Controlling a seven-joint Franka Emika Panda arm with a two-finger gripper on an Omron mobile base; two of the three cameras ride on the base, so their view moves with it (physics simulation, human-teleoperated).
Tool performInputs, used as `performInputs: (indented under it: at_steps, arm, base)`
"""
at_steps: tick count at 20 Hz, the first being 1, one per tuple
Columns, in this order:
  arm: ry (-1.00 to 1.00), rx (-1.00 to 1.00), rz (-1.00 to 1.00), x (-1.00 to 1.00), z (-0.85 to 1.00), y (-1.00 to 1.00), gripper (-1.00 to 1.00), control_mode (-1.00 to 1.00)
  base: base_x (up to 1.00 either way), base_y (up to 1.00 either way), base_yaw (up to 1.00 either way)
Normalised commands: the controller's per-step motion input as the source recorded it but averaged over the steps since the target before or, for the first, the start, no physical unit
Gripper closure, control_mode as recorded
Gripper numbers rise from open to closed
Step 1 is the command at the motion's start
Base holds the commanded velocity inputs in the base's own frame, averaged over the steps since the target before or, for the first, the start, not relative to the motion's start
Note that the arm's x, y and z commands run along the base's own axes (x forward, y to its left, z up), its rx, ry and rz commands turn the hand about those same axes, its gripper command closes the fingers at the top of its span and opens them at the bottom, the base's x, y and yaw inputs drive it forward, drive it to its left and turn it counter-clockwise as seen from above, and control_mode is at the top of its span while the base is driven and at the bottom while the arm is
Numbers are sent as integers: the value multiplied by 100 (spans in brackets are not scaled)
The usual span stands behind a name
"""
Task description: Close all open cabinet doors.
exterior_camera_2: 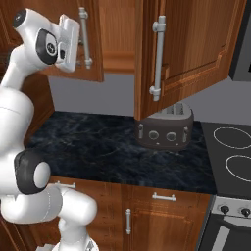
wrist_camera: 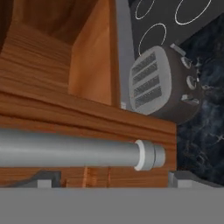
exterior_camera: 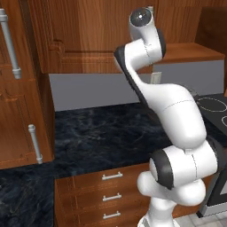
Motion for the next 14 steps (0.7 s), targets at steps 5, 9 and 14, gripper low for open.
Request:
performInputs:
  at_steps: [5, 9, 14]
  arm:
    - [0, 9, 38, 46, -19, -2, -100, -100]
    - [0, 5, 35, 52, -13, 4, -100, -100]
    - [9, 0, 25, 55, -8, 12, -100, -100]
  base:
    - [0, 0, 0]
    - [0, 0, 0]
    - [0, 0, 0]
